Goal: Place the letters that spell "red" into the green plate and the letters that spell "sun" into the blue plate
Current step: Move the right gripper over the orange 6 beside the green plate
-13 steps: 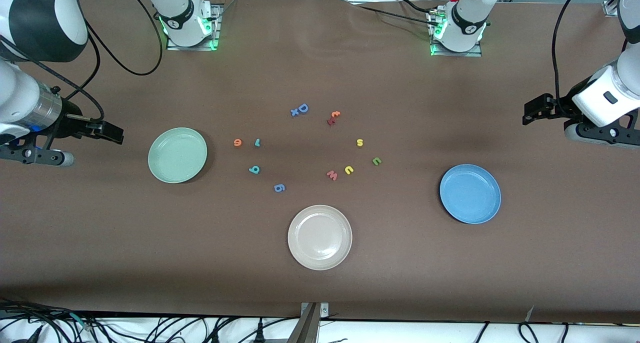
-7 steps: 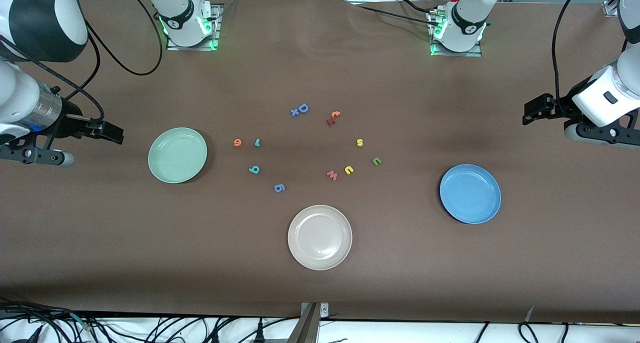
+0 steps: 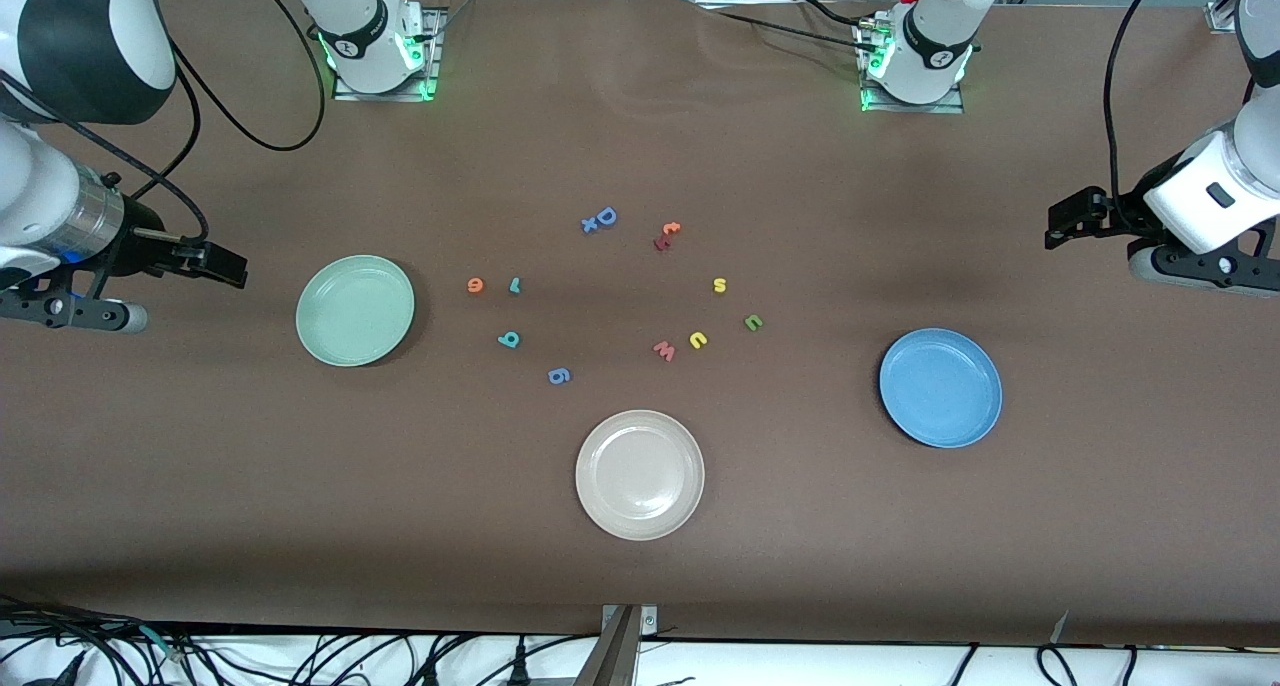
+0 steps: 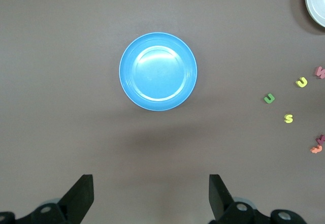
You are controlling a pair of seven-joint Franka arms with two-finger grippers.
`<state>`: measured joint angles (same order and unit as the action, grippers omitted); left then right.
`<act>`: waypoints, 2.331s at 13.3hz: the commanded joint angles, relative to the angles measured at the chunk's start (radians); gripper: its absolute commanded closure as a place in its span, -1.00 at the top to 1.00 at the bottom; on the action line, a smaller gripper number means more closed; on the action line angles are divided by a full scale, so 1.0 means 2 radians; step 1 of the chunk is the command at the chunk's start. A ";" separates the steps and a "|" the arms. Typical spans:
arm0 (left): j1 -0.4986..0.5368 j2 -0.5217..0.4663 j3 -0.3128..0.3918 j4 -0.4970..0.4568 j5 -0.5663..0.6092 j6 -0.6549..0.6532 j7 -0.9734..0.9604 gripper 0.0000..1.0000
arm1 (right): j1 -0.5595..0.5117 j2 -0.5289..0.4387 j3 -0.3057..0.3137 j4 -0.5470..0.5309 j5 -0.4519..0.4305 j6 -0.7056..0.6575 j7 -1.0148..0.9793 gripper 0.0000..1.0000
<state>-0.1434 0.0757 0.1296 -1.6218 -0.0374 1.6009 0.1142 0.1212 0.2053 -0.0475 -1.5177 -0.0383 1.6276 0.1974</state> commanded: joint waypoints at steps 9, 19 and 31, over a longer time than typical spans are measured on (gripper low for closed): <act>-0.002 0.010 0.001 0.020 0.012 -0.014 0.010 1.00 | 0.018 0.005 0.004 -0.005 0.001 -0.003 0.042 1.00; -0.002 0.010 0.001 0.020 0.011 -0.014 0.010 1.00 | 0.102 0.062 0.005 -0.106 0.018 0.132 0.182 0.99; -0.001 0.010 0.001 0.020 0.011 -0.014 0.010 1.00 | 0.102 0.081 0.062 -0.333 0.041 0.396 0.201 0.98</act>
<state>-0.1433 0.0763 0.1297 -1.6200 -0.0374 1.5985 0.1142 0.3273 0.3688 0.0631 -2.1432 0.0275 2.3720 0.5903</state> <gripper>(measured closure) 0.000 0.004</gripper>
